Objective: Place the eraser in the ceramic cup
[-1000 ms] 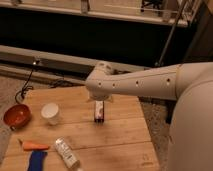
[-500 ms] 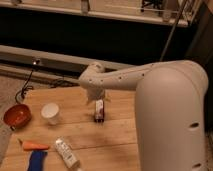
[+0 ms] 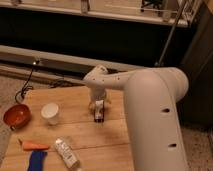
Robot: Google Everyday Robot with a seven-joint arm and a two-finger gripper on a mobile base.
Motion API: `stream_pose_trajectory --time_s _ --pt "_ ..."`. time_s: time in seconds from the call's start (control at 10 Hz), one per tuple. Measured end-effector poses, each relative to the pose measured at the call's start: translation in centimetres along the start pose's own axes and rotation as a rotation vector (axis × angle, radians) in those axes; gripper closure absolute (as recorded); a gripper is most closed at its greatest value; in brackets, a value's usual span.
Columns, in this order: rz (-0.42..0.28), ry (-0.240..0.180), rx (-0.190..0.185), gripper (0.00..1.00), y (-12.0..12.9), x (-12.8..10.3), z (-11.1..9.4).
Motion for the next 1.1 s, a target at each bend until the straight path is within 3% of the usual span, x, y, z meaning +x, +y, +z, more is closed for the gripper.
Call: stream_pose_trajectory --time_s 0.4,0.6,0.7,0.9,1.0,1.1 --pt "-0.006 -0.077 0.041 0.2 -0.5 1.3 0.8" --pt "0.003 -0.113 0.038 0.21 -0.2 1.3 2.2" --pt "0.006 -0.121 0.034 0.25 0.0 1.5 2.8" --pt "0.005 -0.106 0.031 0.44 0.0 2.3 3.3" --pt "0.007 -0.069 0.031 0.55 0.0 3.2 2.9" --pt "0.018 0.002 0.045 0.67 -0.4 4.6 1.8"
